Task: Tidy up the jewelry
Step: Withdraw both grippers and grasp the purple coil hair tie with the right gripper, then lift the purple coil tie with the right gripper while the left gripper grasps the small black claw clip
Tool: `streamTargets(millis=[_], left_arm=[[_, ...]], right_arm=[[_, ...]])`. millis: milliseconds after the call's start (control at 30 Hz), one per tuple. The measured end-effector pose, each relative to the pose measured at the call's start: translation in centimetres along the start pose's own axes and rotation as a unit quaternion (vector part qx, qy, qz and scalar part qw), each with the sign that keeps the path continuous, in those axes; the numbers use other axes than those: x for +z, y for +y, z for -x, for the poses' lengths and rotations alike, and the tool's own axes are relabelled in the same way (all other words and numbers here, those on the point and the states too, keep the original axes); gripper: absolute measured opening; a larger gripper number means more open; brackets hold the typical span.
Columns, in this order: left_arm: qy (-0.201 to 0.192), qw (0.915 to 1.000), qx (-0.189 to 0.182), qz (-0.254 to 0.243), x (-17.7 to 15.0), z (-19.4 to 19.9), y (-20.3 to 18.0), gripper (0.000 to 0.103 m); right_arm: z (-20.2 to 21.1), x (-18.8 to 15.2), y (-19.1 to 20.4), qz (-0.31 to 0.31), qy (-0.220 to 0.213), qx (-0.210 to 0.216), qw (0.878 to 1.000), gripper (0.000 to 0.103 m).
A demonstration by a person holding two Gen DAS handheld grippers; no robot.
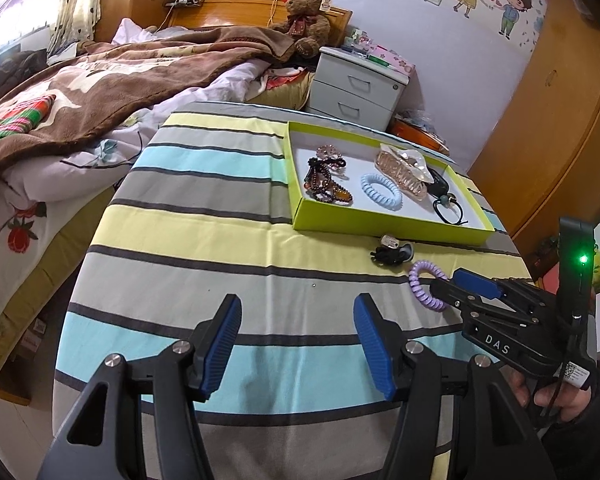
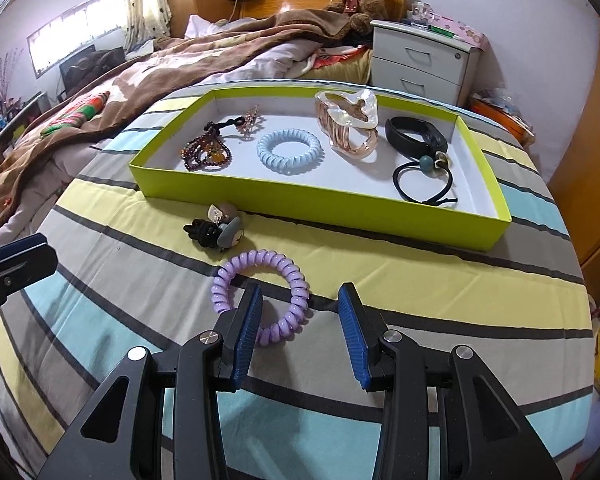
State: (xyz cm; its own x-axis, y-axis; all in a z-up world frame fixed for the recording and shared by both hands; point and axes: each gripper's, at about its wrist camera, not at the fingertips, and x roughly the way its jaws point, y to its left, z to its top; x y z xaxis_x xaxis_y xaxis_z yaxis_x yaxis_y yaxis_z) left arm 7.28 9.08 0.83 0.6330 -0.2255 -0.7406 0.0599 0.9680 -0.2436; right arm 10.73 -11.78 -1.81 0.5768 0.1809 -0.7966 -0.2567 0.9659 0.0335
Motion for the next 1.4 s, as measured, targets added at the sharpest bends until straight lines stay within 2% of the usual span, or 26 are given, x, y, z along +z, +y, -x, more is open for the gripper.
streamTargets(millis=[233, 400, 567, 1133, 1267, 1400], left_arm=[[0.001, 1.0, -0.002, -0.001, 0.0, -0.1, 0.2, 0.06], [-0.001, 1.0, -0.002, -0.004, 0.0, 0.0, 0.1, 0.06], [0.0, 1.0, 0.001, -0.009, 0.0, 0.0, -0.2, 0.06], [0.006, 0.9997, 0.006, -0.024, 0.2, -0.4, -1.8, 0.06], [0.014, 0.9994, -0.001, -0.031, 0.4, -1.3, -2.5, 0.06], [0.024, 0.9985, -0.025, -0.042, 1.2, -2.6, -3.9, 0.061]], right_arm=[[0.2, -0.2, 0.9, 0.014, -0.001, -0.017, 1.0, 0.037], [0.3, -0.4, 1.1, 0.021, 0.0, -0.012, 1.0, 0.02], [0.5, -0.6, 1.0, 0.018, -0.002, -0.002, 1.0, 0.011], [3.5, -1.2, -1.8, -0.022, -0.045, 0.016, 0.999, 0.01], [4.5, -1.5, -3.0, -0.037, -0.059, 0.018, 0.997, 0.01], [5.5, -1.5, -4.1, -0.046, -0.071, 0.012, 0.996, 0.01]])
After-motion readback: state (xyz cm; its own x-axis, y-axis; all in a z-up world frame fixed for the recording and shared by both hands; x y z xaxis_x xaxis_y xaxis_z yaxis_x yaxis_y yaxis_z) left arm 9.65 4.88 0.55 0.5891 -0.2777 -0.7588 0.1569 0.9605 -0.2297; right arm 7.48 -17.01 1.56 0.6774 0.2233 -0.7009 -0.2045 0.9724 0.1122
